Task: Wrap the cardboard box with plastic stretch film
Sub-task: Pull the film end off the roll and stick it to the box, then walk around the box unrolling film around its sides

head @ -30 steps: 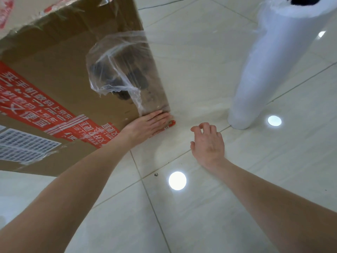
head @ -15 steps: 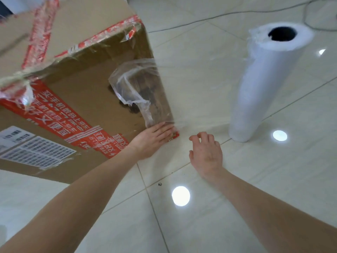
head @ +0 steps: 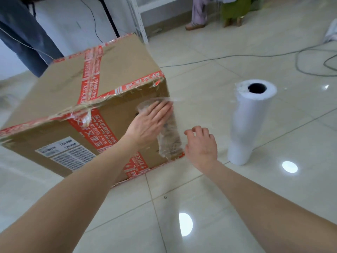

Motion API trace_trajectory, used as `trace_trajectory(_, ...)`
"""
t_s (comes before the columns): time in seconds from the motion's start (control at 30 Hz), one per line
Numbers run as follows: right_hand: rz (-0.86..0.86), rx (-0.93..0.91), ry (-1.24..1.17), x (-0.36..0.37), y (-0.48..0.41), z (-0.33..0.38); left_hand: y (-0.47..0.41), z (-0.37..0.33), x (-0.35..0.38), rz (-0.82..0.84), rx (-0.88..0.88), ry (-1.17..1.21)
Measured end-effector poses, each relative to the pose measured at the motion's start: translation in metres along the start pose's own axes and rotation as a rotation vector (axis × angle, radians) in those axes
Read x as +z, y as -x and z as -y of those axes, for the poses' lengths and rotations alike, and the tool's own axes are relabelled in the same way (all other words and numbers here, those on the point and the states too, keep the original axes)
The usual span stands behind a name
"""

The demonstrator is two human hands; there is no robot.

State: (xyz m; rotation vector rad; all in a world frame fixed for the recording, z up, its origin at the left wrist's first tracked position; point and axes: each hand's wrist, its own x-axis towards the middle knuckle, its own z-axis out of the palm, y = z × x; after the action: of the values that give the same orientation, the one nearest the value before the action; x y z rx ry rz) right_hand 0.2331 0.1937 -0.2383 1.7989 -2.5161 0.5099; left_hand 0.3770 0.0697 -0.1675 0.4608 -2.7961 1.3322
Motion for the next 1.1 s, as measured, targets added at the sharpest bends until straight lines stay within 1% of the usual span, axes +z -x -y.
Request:
trace_trajectory(0.07, -0.021, -0.017, 0.01, -0.015, -0.005, 0.001, 0.005, 0.012, -0.007, 0.076, 0.015, -0.058)
trace_trajectory(0.1, -0.028, -0.021, 0.013, -0.021, -0.007, 0.002, 0.007, 0.014, -0.011, 0.111, 0.012, -0.05)
trace_trajectory(0.23, -0.051, -0.033, 0.019, -0.047, -0.015, 0.002, 0.01, 0.028, -0.02, 0.117, -0.008, -0.041)
trace_trajectory(0.3, -0.041, -0.041, 0.029, -0.061, -0.017, 0.001, 0.012, 0.035, -0.028, 0.179, 0.024, -0.054)
trace_trajectory(0.37, -0.018, -0.037, 0.04, -0.076, -0.015, 0.003, 0.008, 0.034, -0.04, 0.214, 0.004, -0.035)
trace_trajectory(0.53, 0.052, -0.03, 0.053, -0.12, -0.009, 0.01, -0.021, 0.031, -0.084, 0.313, -0.037, 0.115)
trace_trajectory(0.63, 0.085, 0.001, 0.044, -0.152, -0.011, 0.009, -0.041, 0.039, -0.107, 0.385, -0.095, 0.243)
trace_trajectory(0.73, 0.115, 0.032, 0.038, -0.182, -0.015, 0.003, -0.061, 0.042, -0.134, 0.423, -0.155, 0.388)
trace_trajectory(0.9, 0.17, 0.093, 0.056, -0.226, -0.024, -0.016, -0.101, 0.045, -0.167, 0.464, -0.337, 0.679)
trace_trajectory(1.0, 0.208, 0.143, 0.059, -0.255, -0.032, -0.036, -0.124, 0.047, -0.185, 0.52, -0.385, 0.765)
trace_trajectory(1.1, 0.24, 0.196, 0.054, -0.281, -0.039, -0.058, -0.145, 0.051, -0.203, 0.582, -0.384, 0.814)
